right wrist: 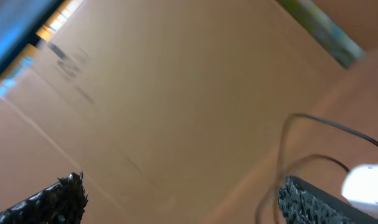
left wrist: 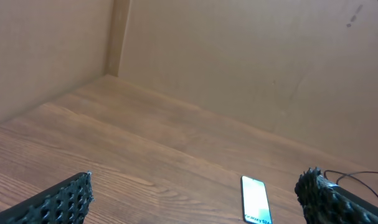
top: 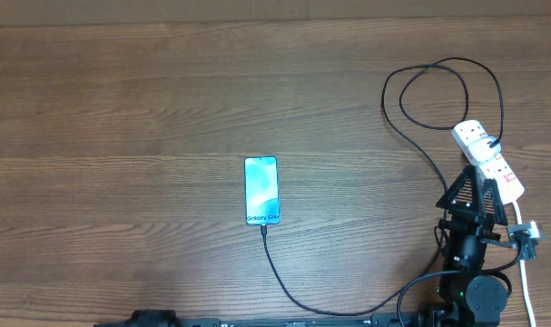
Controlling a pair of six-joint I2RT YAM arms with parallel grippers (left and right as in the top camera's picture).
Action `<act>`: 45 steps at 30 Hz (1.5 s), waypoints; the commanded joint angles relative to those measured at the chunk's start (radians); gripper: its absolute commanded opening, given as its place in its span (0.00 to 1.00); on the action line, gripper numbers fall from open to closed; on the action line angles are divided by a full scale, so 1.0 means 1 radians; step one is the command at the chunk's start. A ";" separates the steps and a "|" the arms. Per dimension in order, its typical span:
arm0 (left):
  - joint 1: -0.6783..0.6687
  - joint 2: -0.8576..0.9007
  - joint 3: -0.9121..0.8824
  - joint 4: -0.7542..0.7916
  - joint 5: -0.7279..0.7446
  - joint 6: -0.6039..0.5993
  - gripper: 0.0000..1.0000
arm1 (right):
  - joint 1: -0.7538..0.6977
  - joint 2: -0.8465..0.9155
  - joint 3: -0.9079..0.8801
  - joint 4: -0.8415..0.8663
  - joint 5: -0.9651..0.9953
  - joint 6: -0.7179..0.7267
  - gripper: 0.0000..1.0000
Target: Plug charger to phone and switch on socket
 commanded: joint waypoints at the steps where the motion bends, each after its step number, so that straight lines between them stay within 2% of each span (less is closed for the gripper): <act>1: 0.010 -0.007 -0.002 -0.001 -0.006 -0.002 1.00 | -0.001 -0.007 -0.012 -0.050 0.028 0.005 1.00; 7: 0.010 -0.007 -0.002 -0.001 -0.006 -0.002 1.00 | -0.001 -0.003 -0.012 -0.238 0.090 -0.029 1.00; 32: 0.010 -0.007 -0.002 -0.001 -0.006 -0.002 1.00 | -0.003 0.004 -0.012 -0.236 0.089 -0.052 1.00; 35: 0.010 -0.007 -0.002 -0.001 -0.006 -0.002 1.00 | -0.009 0.001 -0.012 -0.238 0.074 -0.159 1.00; 36: 0.010 -0.007 -0.002 -0.001 -0.006 -0.002 1.00 | -0.009 -0.011 -0.013 -0.241 0.019 -0.314 1.00; 38: 0.010 -0.007 -0.002 -0.001 -0.006 -0.002 1.00 | -0.009 -0.015 -0.013 -0.244 -0.026 -0.463 1.00; 41: 0.010 -0.007 -0.002 -0.001 -0.006 -0.002 1.00 | -0.019 -0.015 -0.013 -0.248 -0.080 -0.565 1.00; 45: 0.010 -0.007 -0.002 -0.001 -0.006 -0.002 1.00 | -0.077 -0.015 -0.013 -0.256 -0.158 -0.610 1.00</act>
